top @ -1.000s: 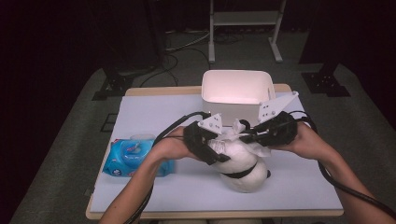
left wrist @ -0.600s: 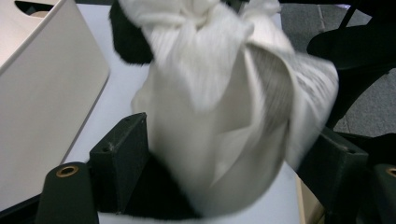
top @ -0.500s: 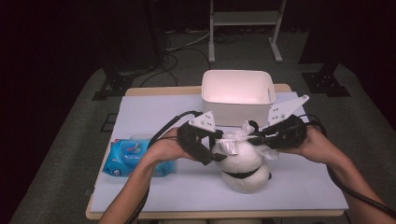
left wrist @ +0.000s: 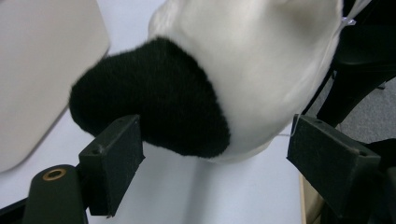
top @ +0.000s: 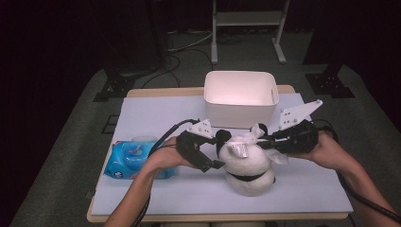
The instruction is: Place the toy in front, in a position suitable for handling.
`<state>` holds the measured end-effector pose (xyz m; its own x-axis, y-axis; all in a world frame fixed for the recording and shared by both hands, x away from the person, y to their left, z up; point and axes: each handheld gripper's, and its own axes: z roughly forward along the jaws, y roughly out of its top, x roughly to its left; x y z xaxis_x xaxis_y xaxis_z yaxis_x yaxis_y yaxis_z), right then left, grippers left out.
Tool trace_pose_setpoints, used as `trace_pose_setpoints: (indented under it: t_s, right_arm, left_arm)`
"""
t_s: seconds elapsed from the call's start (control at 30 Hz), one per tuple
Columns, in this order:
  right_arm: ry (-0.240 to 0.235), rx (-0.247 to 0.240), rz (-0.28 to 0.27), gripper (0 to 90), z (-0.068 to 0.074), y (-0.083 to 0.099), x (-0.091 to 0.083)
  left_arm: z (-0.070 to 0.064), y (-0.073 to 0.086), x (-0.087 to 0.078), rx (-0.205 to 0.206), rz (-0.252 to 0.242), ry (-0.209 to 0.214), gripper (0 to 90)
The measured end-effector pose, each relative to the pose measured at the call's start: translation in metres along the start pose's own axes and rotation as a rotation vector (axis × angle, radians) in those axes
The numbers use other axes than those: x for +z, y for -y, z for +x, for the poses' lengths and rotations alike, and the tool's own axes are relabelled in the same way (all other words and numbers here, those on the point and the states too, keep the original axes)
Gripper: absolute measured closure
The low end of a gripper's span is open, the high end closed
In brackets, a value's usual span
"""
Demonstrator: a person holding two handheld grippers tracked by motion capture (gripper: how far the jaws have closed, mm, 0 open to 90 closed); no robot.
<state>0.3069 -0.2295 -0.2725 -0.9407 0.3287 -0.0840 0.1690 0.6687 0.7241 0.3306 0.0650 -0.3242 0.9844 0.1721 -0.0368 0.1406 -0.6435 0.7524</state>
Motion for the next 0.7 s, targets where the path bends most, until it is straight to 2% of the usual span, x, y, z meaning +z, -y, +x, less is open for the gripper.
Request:
trace_pose_setpoints:
  t_s: [0.17, 0.2, 0.37, 0.47, 0.57, 0.7]
  right_arm:
    - [0.007, 0.007, -0.004, 82.1, 0.000, 0.004, -0.002]
    - [0.011, 0.008, -0.001, 82.2, 0.000, 0.005, -0.003]
    - [0.009, 0.005, -0.001, 82.1, 0.001, 0.007, -0.005]
    - [0.011, 0.002, -0.001, 82.0, 0.002, 0.007, -0.006]
    - [0.012, 0.004, -0.016, 82.0, 0.002, 0.007, -0.007]
    - [0.006, 0.009, -0.045, 82.0, 0.003, 0.004, -0.007]
  left_arm:
    - [0.000, 0.002, 0.006, -0.012, -0.006, 0.012, 16.3]
    - [0.002, 0.003, 0.010, -0.013, 0.007, 0.021, 16.3]
    - [0.003, 0.005, 0.019, -0.027, 0.013, 0.041, 16.3]
    - [0.004, 0.006, 0.026, -0.048, -0.013, 0.051, 16.4]
    - [0.006, 0.005, 0.023, -0.054, -0.048, 0.043, 22.1]
    - [0.008, 0.003, 0.017, -0.048, -0.053, 0.025, 24.8]
